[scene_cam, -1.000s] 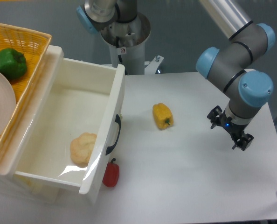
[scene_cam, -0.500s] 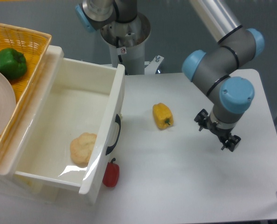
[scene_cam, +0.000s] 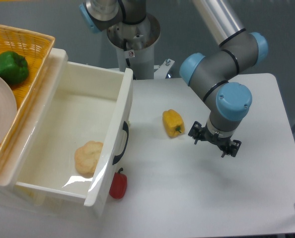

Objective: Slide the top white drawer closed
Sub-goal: 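Move the gripper toward the front face of the open white drawer, then lower the gripper and press it against the drawer's front panel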

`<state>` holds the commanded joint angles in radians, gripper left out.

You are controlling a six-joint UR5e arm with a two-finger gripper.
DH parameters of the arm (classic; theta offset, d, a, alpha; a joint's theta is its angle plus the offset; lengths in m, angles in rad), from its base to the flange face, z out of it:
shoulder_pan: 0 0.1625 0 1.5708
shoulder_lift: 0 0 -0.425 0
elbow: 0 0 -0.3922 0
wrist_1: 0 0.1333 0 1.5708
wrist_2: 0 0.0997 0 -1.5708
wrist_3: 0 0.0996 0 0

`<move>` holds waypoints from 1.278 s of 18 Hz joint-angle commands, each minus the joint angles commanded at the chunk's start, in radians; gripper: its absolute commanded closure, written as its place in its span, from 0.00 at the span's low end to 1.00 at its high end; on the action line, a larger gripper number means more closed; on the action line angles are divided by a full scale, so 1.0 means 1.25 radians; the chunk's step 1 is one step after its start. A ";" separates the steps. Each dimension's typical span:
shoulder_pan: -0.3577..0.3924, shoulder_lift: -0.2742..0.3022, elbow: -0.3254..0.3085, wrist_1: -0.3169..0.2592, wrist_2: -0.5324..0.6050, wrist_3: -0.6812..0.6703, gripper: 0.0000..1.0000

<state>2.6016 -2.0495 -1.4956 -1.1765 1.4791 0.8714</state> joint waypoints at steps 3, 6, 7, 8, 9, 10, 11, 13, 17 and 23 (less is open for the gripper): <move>0.001 0.044 -0.039 -0.001 -0.086 -0.001 0.65; -0.006 0.071 -0.048 -0.006 -0.129 -0.004 0.85; -0.012 0.077 -0.048 -0.012 -0.152 -0.010 0.92; -0.015 0.083 -0.048 -0.024 -0.177 -0.029 0.97; -0.016 0.085 -0.047 -0.037 -0.201 -0.045 1.00; -0.022 0.086 -0.047 -0.059 -0.226 -0.050 1.00; -0.027 0.085 -0.047 -0.088 -0.248 -0.050 1.00; -0.029 0.080 -0.041 -0.127 -0.299 -0.053 1.00; -0.022 0.076 -0.039 -0.152 -0.406 -0.088 1.00; -0.022 0.076 -0.039 -0.169 -0.445 -0.097 1.00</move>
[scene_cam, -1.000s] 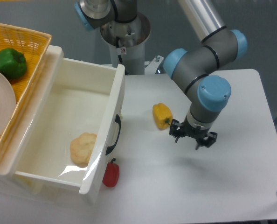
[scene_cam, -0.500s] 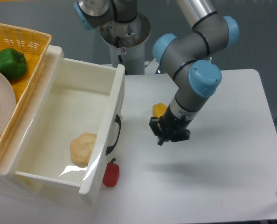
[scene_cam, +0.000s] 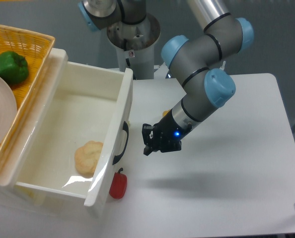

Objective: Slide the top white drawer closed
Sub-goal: 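Lower the gripper and press it against the drawer's front panel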

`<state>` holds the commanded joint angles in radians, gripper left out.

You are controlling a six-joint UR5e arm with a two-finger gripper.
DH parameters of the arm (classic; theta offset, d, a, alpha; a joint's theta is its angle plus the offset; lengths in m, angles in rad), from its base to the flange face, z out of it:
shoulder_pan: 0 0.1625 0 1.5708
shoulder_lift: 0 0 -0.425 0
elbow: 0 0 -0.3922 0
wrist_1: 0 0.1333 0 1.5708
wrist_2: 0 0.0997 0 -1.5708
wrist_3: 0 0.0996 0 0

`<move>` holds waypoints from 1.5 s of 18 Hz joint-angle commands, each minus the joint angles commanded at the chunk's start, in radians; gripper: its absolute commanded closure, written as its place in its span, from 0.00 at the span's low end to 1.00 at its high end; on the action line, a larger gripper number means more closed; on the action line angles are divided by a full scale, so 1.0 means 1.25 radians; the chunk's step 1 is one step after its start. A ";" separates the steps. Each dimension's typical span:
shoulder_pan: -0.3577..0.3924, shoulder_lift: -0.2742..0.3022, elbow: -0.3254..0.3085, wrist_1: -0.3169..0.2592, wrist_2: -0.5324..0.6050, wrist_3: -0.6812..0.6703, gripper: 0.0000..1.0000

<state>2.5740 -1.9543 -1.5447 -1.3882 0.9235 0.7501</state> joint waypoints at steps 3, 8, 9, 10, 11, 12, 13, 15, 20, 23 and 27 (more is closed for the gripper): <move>-0.002 0.007 0.001 -0.028 0.000 0.001 1.00; -0.007 0.013 0.001 -0.066 0.000 0.002 1.00; -0.009 0.020 0.001 -0.067 -0.001 0.002 1.00; -0.009 0.021 0.001 -0.068 -0.001 0.002 1.00; -0.009 0.021 0.001 -0.070 -0.001 0.002 1.00; -0.009 0.022 0.001 -0.078 -0.005 0.004 1.00; -0.009 0.023 0.001 -0.082 -0.005 0.004 1.00; -0.011 0.027 0.001 -0.091 -0.005 0.005 1.00; -0.020 0.034 -0.002 -0.098 -0.005 0.006 1.00; -0.023 0.040 -0.005 -0.104 -0.005 0.006 1.00; -0.028 0.044 -0.007 -0.107 -0.005 0.006 1.00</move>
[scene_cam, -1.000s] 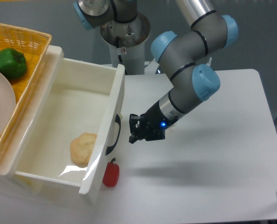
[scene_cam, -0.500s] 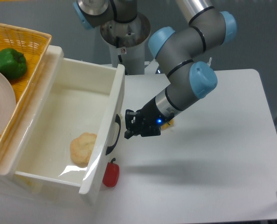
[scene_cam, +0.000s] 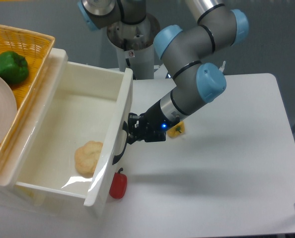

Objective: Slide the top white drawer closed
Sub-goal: 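Lower the gripper and press it against the drawer's front panel, then push the white drawer inward into the cabinet with the gripper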

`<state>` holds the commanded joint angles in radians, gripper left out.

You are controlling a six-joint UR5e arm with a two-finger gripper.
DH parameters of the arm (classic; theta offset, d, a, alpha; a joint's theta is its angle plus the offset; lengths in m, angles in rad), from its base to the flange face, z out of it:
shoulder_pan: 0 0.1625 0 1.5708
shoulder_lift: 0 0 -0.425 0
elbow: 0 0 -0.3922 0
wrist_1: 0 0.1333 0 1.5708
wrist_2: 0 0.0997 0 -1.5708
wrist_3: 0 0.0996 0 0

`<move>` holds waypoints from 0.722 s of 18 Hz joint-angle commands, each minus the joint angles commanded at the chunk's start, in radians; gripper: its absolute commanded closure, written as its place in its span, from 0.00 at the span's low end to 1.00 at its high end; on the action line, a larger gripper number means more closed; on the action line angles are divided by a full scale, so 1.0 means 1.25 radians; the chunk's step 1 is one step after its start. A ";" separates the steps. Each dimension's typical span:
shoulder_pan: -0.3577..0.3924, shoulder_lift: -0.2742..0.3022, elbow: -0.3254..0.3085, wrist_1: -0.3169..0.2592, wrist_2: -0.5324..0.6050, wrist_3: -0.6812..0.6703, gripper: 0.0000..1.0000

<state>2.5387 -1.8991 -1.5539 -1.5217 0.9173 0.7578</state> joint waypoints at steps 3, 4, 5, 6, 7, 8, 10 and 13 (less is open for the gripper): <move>-0.007 0.001 0.000 -0.009 0.000 0.000 1.00; -0.009 0.001 0.000 -0.009 0.001 0.000 1.00; -0.010 0.001 0.000 -0.009 0.001 0.000 1.00; -0.010 0.001 -0.001 -0.009 0.001 0.000 1.00; -0.011 0.002 -0.001 -0.009 0.001 0.000 1.00; -0.013 0.004 -0.001 -0.009 0.001 0.000 1.00; -0.017 0.011 -0.002 -0.009 0.001 0.000 1.00; -0.023 0.016 -0.002 -0.017 0.001 0.001 1.00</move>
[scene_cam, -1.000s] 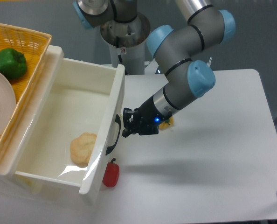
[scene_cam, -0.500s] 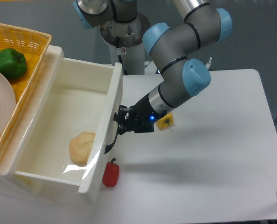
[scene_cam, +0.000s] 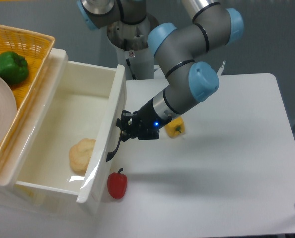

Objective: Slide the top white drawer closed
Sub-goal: 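Push the white drawer inward into the cabinet with the gripper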

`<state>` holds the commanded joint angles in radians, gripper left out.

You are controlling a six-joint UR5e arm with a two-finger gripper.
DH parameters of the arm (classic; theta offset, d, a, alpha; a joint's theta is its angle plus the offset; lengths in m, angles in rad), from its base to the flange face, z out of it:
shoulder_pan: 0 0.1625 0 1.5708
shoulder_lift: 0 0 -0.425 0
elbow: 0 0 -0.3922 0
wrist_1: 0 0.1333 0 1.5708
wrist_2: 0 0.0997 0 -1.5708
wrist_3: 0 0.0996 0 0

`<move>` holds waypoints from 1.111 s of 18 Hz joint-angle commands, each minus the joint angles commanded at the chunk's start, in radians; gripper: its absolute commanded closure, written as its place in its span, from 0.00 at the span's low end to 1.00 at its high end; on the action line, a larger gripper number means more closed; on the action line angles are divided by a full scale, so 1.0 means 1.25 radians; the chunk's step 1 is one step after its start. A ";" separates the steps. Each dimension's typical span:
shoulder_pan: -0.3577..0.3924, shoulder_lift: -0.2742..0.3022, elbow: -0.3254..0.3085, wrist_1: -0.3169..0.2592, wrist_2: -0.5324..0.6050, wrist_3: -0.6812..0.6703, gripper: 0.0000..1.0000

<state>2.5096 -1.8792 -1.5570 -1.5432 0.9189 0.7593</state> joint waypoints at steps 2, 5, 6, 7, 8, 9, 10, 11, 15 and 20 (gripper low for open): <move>-0.005 0.004 0.000 -0.002 -0.001 -0.001 1.00; -0.022 0.009 -0.001 -0.004 -0.001 -0.005 1.00; -0.027 0.009 0.000 -0.004 -0.001 -0.006 1.00; -0.033 0.009 0.000 -0.004 -0.001 -0.007 1.00; -0.037 0.009 -0.001 -0.004 -0.001 -0.007 1.00; -0.039 0.009 -0.001 -0.004 -0.001 -0.007 1.00; -0.045 0.009 -0.001 -0.004 -0.002 -0.007 1.00; -0.050 0.009 -0.001 -0.004 -0.002 -0.007 1.00; -0.065 0.015 -0.006 -0.002 -0.004 -0.009 1.00; -0.096 0.015 -0.006 0.004 -0.011 -0.027 1.00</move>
<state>2.3900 -1.8607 -1.5647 -1.5386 0.9051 0.7256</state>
